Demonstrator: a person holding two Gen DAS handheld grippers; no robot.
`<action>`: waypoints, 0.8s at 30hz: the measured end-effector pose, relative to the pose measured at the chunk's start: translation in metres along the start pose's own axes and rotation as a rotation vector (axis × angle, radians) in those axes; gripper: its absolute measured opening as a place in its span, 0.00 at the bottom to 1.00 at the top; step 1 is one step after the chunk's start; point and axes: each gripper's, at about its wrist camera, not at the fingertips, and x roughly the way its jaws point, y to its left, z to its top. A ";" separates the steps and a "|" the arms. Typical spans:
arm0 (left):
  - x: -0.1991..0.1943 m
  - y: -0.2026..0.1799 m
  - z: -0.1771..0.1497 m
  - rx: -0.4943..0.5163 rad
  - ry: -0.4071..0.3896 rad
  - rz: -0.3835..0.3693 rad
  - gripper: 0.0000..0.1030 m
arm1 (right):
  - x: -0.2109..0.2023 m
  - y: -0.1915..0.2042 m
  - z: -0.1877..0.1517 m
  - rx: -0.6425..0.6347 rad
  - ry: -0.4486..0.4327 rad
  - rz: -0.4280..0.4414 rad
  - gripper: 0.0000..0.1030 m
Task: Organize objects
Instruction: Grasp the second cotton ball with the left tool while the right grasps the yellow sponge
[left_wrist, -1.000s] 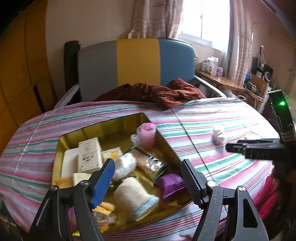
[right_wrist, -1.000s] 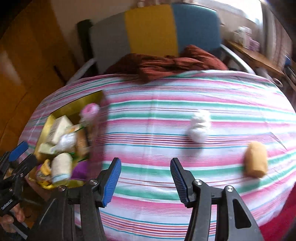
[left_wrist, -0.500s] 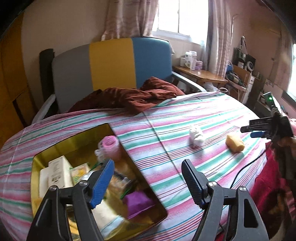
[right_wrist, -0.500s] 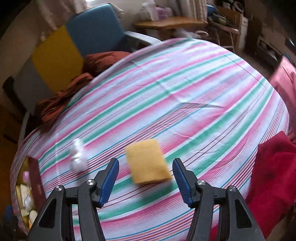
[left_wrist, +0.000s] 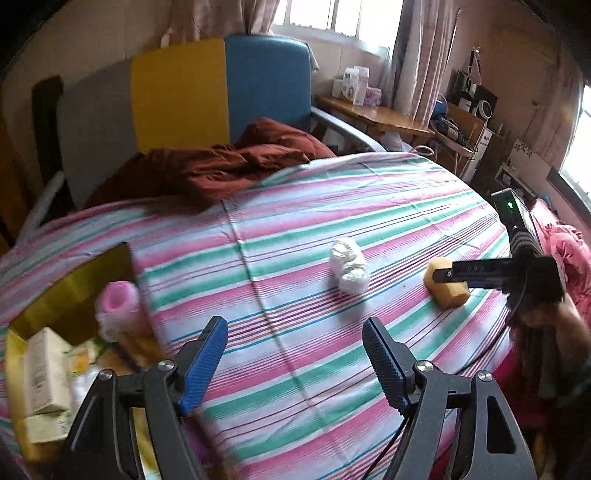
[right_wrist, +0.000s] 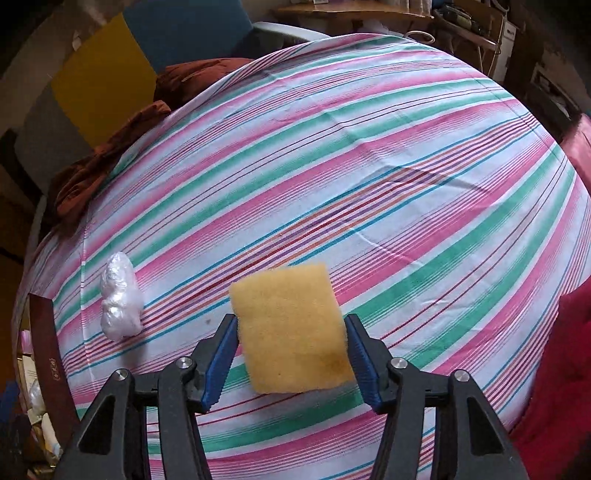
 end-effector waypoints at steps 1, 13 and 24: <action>0.005 -0.003 0.002 -0.001 0.011 -0.004 0.74 | 0.000 0.000 0.000 0.000 0.000 0.000 0.55; 0.093 -0.040 0.039 -0.001 0.118 -0.019 0.72 | 0.002 -0.008 0.001 0.022 0.006 0.025 0.57; 0.161 -0.046 0.053 -0.034 0.223 -0.031 0.61 | 0.002 -0.014 0.001 0.038 0.017 0.041 0.58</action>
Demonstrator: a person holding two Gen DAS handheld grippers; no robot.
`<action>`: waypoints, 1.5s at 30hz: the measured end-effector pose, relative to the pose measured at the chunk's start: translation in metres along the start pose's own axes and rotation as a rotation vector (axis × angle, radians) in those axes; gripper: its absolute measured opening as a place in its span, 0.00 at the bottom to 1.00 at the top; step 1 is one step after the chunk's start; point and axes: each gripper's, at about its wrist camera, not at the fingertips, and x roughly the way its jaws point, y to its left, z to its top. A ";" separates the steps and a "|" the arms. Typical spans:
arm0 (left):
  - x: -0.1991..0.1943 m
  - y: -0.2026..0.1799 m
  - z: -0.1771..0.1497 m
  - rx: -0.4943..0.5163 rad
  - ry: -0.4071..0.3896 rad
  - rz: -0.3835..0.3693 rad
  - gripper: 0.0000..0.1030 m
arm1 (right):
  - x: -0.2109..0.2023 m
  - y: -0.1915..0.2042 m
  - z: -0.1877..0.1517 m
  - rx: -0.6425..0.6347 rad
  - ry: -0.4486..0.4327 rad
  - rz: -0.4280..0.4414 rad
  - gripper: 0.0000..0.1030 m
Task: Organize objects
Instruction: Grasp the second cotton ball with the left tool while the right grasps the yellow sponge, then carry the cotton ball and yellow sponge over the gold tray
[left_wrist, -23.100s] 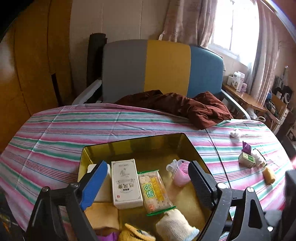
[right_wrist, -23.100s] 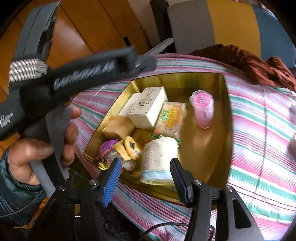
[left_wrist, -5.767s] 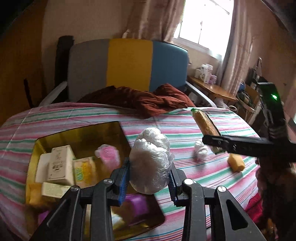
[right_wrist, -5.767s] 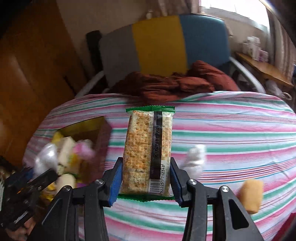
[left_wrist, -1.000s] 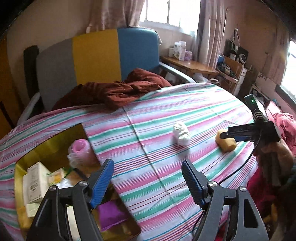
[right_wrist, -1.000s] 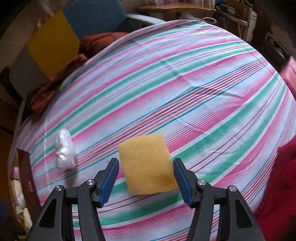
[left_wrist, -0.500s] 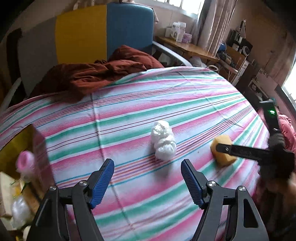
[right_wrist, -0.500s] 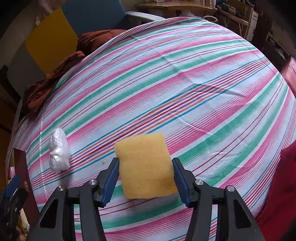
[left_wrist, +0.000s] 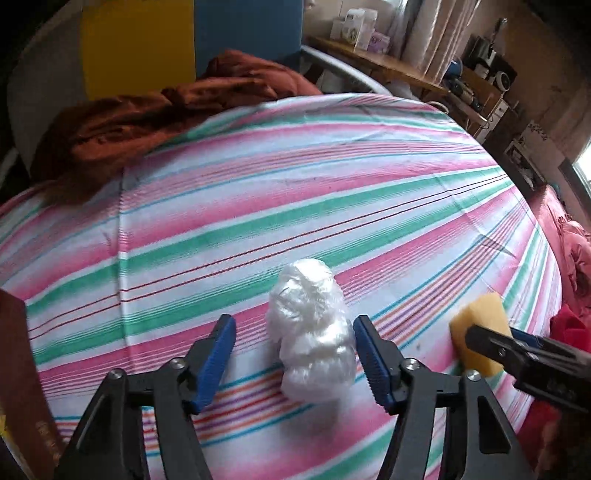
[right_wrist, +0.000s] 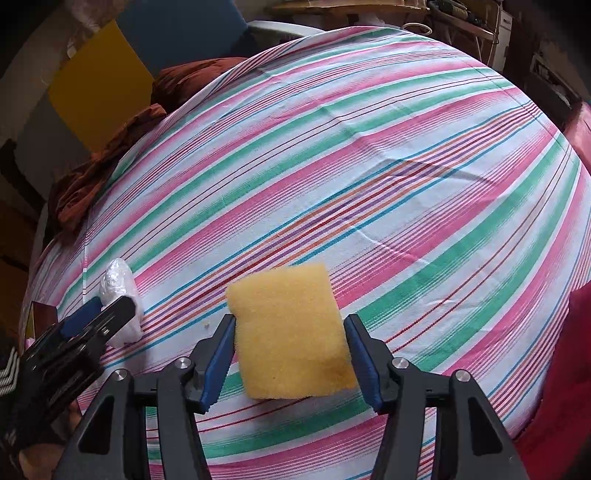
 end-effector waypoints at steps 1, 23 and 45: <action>0.004 0.001 0.001 -0.001 0.008 -0.002 0.51 | 0.000 0.000 0.000 -0.003 0.001 -0.001 0.58; -0.108 0.019 -0.062 0.000 -0.170 -0.011 0.35 | -0.018 0.064 -0.011 -0.319 -0.058 0.167 0.54; -0.226 0.111 -0.149 -0.117 -0.382 0.156 0.35 | -0.018 0.102 -0.032 -0.468 -0.108 0.035 0.54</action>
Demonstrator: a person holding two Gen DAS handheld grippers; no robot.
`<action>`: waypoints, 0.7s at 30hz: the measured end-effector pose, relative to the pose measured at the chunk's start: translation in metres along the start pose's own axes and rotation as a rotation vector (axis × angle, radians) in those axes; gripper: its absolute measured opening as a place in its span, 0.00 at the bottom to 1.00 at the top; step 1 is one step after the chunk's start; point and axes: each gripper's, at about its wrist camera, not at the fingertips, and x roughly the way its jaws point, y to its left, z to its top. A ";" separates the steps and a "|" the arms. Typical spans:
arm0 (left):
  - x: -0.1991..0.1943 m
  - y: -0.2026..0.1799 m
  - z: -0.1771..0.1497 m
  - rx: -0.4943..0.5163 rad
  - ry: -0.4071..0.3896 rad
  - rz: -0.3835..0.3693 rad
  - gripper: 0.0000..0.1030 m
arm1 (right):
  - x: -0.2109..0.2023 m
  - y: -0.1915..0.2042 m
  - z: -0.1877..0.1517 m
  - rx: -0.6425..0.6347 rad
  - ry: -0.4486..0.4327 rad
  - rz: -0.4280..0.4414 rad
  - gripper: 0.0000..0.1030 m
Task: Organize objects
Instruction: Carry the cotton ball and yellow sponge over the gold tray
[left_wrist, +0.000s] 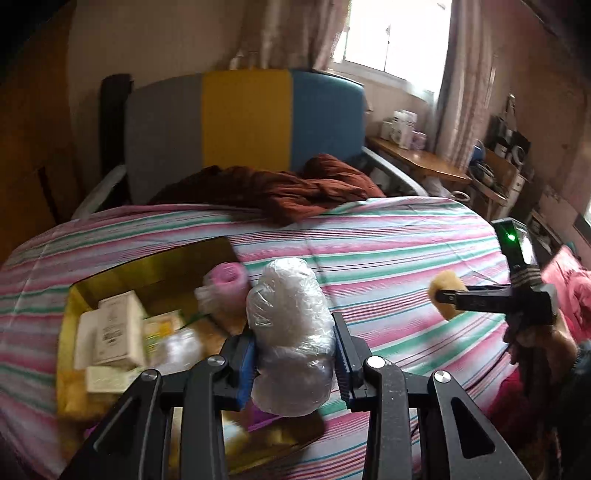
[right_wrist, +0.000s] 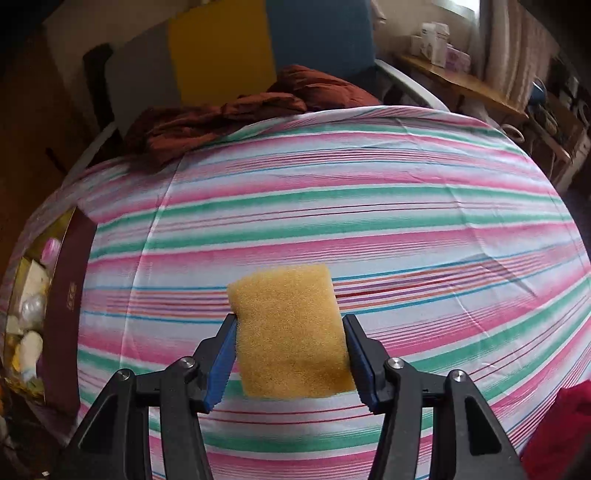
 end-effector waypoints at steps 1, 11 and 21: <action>-0.002 0.006 -0.002 -0.011 -0.001 0.008 0.35 | -0.001 0.008 -0.002 -0.018 0.004 0.005 0.54; -0.017 0.065 -0.025 -0.114 0.002 0.064 0.35 | -0.026 0.092 -0.008 -0.104 -0.029 0.155 0.54; -0.045 0.145 -0.060 -0.284 -0.006 0.173 0.35 | -0.052 0.215 -0.022 -0.254 -0.068 0.412 0.54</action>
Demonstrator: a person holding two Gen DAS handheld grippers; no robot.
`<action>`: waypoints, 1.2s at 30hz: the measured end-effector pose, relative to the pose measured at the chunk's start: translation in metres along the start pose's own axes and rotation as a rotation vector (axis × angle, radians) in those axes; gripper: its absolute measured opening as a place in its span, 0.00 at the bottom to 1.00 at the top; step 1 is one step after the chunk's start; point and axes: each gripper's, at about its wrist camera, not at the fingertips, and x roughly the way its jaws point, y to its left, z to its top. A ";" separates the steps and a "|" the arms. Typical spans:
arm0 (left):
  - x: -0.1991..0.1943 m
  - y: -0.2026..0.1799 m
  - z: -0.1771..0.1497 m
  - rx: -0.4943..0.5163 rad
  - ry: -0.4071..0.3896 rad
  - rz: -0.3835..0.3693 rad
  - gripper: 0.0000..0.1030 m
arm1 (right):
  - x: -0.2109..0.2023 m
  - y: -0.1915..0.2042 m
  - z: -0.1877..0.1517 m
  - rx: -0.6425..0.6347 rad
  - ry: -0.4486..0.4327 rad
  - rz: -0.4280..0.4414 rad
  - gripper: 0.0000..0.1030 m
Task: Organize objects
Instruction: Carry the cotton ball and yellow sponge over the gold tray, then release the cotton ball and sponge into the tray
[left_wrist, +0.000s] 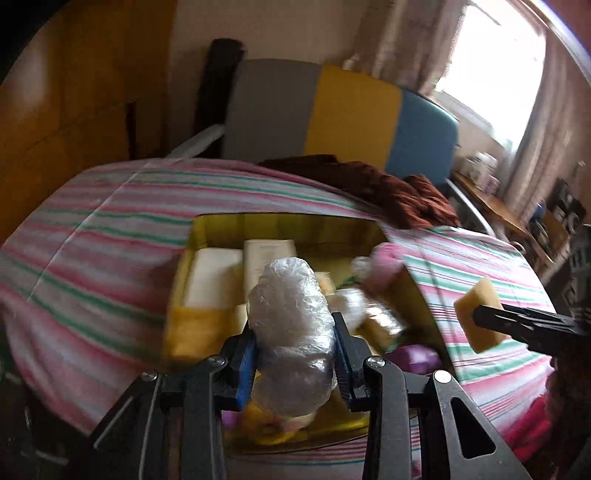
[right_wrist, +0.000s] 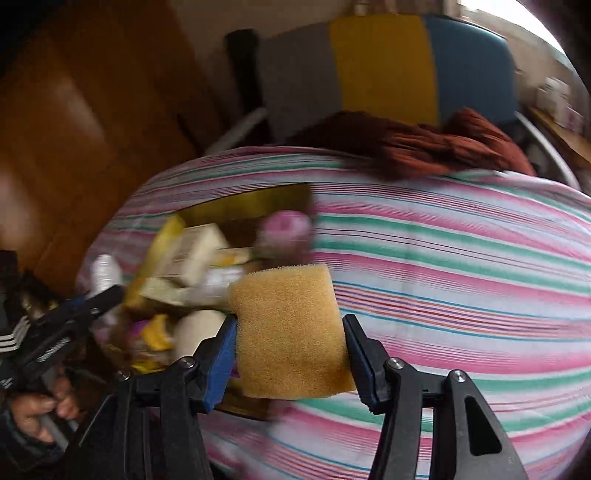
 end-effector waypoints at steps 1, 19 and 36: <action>-0.002 0.007 -0.002 -0.011 -0.001 0.014 0.35 | 0.004 0.010 0.001 -0.014 0.002 0.017 0.54; 0.015 -0.012 -0.014 0.060 0.020 0.020 0.36 | 0.046 0.028 0.008 0.018 0.027 -0.007 0.54; 0.064 -0.020 -0.011 0.061 0.104 0.029 0.36 | 0.065 0.022 0.011 0.020 0.057 -0.011 0.55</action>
